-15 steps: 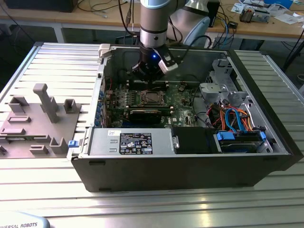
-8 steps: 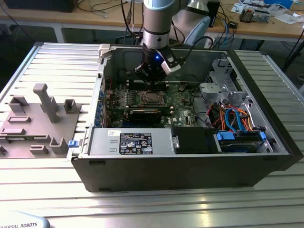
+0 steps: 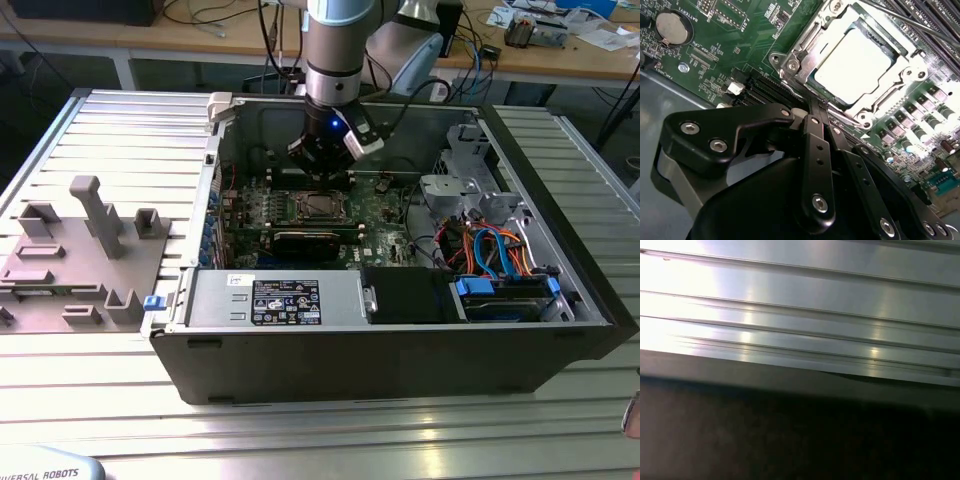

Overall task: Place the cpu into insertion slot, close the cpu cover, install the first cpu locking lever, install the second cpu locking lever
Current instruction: 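Install the first cpu locking lever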

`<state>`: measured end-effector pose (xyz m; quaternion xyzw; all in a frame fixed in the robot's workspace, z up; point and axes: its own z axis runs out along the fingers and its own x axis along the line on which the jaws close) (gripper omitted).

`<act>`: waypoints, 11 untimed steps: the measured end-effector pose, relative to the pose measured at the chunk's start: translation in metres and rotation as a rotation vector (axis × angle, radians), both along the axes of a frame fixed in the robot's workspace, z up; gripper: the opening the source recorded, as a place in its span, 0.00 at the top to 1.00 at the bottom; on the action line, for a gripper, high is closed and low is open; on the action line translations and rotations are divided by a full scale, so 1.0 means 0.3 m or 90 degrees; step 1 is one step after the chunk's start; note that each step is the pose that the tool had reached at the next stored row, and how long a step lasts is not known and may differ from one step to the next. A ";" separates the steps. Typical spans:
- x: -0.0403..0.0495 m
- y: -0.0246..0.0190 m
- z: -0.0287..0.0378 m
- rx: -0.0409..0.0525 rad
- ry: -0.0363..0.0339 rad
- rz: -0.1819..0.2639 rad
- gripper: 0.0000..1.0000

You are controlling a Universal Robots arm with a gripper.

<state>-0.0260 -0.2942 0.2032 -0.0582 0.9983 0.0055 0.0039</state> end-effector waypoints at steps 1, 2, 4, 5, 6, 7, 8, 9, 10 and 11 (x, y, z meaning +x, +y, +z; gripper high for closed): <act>0.001 0.000 -0.001 0.0000 0.0000 0.000 0.89; 0.003 0.000 -0.003 0.0002 -0.0001 0.000 0.89; 0.003 -0.002 -0.003 0.0001 -0.0003 0.000 0.89; 0.004 -0.002 -0.004 0.0003 -0.0003 0.000 0.89; 0.004 -0.003 -0.004 0.0003 -0.0004 0.000 0.89; 0.005 -0.003 -0.005 0.0013 -0.0007 0.000 0.89; 0.007 -0.003 -0.005 0.0009 -0.0004 0.000 0.89; 0.009 -0.003 -0.005 0.0008 -0.0004 0.000 0.89; 0.011 -0.004 -0.004 0.0006 -0.0004 0.000 0.89; 0.012 -0.004 -0.004 0.0009 -0.0003 0.000 0.89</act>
